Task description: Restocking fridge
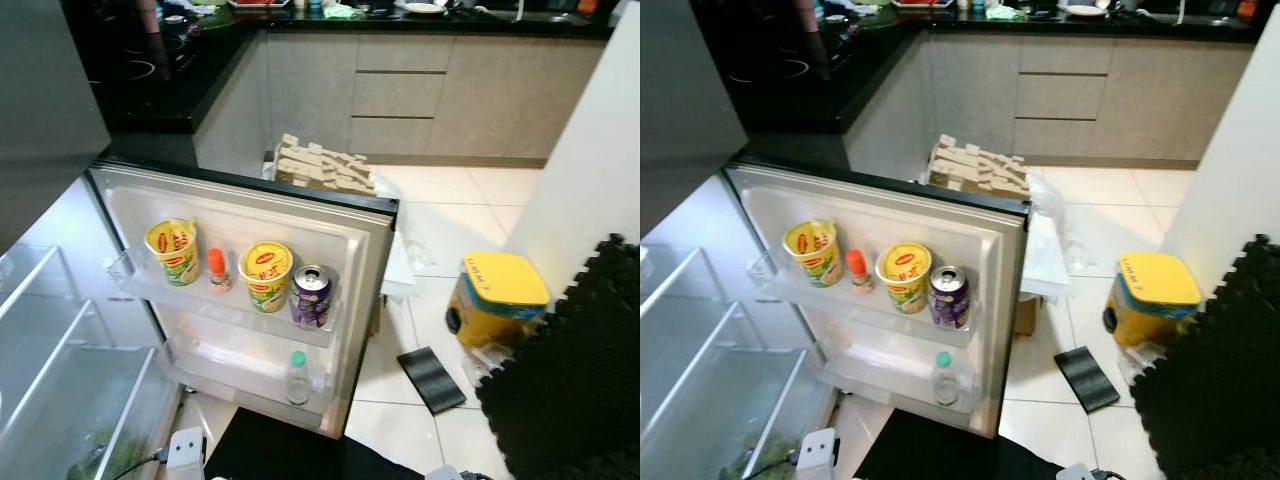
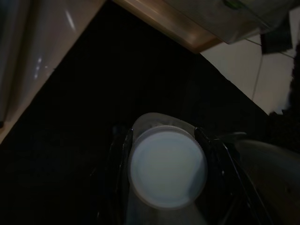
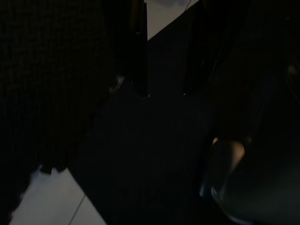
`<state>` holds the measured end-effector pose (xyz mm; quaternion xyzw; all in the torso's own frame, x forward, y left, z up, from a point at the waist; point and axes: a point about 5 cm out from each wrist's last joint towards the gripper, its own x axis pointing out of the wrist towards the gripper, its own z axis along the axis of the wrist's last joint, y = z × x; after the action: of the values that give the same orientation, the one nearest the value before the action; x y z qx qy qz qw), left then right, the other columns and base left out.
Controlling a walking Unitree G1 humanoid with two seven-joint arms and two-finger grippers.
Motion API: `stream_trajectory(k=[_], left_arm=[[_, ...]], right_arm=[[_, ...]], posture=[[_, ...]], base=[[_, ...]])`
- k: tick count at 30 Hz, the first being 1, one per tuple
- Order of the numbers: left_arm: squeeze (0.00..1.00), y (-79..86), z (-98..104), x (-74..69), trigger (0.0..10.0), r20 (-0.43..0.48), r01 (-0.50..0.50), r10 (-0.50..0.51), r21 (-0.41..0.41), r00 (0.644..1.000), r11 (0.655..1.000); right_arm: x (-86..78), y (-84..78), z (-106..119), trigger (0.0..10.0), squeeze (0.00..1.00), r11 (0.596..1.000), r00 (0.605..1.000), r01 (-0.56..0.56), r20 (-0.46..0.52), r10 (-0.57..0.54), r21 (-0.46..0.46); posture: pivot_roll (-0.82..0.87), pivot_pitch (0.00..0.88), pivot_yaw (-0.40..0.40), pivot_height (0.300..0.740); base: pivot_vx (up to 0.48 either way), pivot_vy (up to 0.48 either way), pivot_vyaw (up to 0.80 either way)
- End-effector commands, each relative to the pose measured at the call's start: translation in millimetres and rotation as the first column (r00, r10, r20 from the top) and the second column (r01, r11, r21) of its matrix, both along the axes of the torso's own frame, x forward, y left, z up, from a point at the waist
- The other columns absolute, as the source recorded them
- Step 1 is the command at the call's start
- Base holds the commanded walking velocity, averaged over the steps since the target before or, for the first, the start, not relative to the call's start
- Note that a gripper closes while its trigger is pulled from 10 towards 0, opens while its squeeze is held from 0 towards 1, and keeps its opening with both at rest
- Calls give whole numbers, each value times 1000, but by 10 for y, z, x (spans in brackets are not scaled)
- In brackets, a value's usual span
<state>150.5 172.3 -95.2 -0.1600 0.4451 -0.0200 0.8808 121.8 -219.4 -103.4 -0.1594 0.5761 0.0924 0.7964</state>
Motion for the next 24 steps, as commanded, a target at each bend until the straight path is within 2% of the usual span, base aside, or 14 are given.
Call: stream_trajectory(k=[1, 6, 9, 12, 17, 24], left_arm=[[0, 52, -25, -69, 10000, -27, 4, -3, 20, 1000, 1000], [0, 101, -22, -69, 10000, -26, -10, 12, 52, 1000, 999], [0, 274, 46, 46, 10000, 29, -121, 119, 89, 992, 989], [0, 451, 153, 211, 10000, 108, -246, 237, 77, 966, 966], [0, 715, 352, 459, 10000, 221, -320, 297, 79, 929, 944], [0, 858, 418, 499, 10000, 246, -360, 333, 74, 910, 930]], right_arm=[[-3, 16, -3, 10000, 0, 1000, 1000, 6, 5, -6, 6], [-5, 19, -5, 10000, 0, 1000, 1000, 5, 5, -5, 8], [-4, 28, -6, 10000, 0, 1000, 1000, 7, 6, -8, 10], [-3, 31, -7, 10000, 0, 1000, 1000, 10, 6, -10, 12], [6, 32, -4, 10000, 0, 1000, 1000, 11, 6, -11, 14], [7, 39, -5, 10000, 0, 1000, 1000, 17, 8, -17, 19]], posture=[[-56, 0, 12, 740], [-56, 0, 12, 740], [-53, 0, 13, 740], [-54, 0, 11, 740], [-53, 0, 9, 740], [-57, 0, 15, 740]], base=[[0, 0, 0], [0, 0, 0], [0, 0, 0], [0, 0, 0], [0, 0, 0], [0, 0, 0]])
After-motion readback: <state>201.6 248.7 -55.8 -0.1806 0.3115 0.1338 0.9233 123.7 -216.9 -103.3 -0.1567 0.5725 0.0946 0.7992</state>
